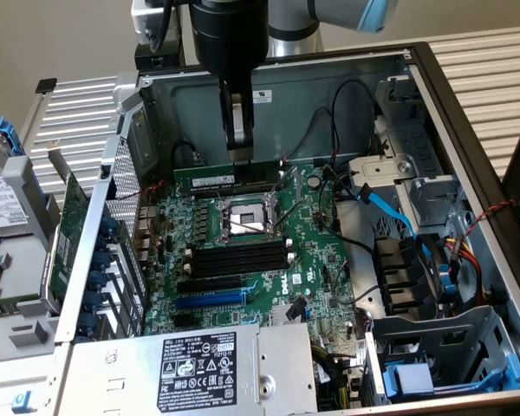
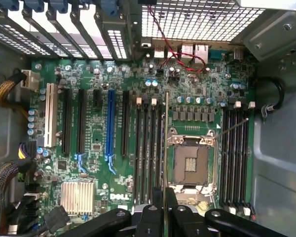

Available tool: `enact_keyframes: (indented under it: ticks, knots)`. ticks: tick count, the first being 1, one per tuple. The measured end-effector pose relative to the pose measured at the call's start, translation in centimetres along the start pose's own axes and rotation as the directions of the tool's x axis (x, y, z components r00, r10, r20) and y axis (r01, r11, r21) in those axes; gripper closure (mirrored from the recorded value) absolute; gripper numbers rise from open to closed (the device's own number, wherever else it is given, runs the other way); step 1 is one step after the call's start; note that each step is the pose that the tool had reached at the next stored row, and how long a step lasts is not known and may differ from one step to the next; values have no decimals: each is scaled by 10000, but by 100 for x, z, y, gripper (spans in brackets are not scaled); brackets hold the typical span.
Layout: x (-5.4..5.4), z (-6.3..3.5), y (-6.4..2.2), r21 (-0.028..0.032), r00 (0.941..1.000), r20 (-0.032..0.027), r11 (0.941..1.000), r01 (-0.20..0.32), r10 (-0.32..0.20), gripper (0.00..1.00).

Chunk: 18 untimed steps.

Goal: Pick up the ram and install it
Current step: 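Insert the ram into the slot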

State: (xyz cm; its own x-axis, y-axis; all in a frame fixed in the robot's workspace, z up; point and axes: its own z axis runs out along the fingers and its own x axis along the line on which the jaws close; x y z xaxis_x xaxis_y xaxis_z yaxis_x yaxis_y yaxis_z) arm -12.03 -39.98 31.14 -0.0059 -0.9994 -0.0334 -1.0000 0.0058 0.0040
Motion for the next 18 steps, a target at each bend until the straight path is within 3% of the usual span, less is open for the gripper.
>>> enact_keyframes:
  ticks: [18]
  knots:
    - [38,296,-9,24,10000,0,10000,-31,31,86]
